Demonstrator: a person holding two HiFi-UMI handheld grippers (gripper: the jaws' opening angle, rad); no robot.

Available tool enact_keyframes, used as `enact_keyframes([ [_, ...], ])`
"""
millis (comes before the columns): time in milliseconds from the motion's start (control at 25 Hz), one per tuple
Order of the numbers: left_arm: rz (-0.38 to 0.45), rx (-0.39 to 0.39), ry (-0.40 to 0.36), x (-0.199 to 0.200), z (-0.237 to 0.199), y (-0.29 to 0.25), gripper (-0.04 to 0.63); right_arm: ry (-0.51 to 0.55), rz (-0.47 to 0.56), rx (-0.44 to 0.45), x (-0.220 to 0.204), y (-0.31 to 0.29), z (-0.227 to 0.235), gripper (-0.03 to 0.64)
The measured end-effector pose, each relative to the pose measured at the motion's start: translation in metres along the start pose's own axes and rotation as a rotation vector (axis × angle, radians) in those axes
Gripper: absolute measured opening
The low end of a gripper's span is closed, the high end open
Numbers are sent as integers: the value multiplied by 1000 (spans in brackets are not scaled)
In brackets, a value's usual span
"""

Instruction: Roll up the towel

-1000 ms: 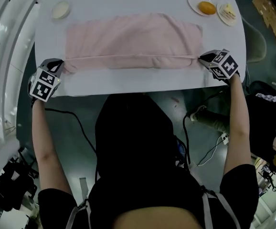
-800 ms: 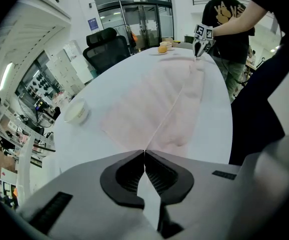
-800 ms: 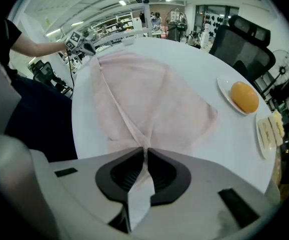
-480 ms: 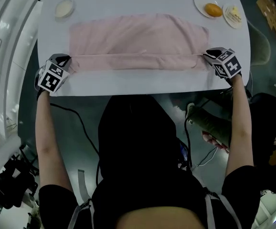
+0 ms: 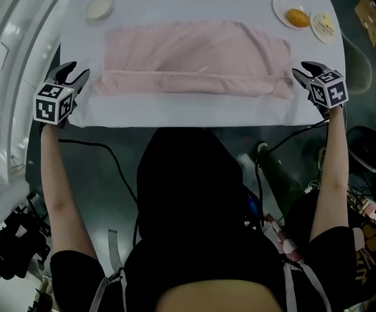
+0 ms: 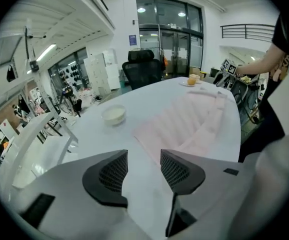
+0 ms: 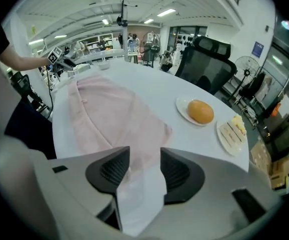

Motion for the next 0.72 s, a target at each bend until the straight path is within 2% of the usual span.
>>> enact_keyframes([
  [40,16,4,6,1,-2,8,210,6,4,4,1,4,-2,206],
  [240,49,0,-49,-6,17,32,210,55,30,-27,1,25,-19,206],
  [360,62,-13,-54,-15,34,39,210,68,52,-42,0,38,-34,206],
  [600,53,-31,-104,-26,62,41,210,145,35,-61,-15,48,-71,206],
  [720,34,-39,-156,-30,78,39,210,187,20,-86,-25,48,-89,206],
])
Point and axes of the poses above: the fingertips, and each gripper's own axes: y backward along the fingers, z to its right, x out of its top, the point moved 5 cm from there along y, backward along the fingers, and after that the axes turned 3 degrees about -z, right-handed, at the moved point
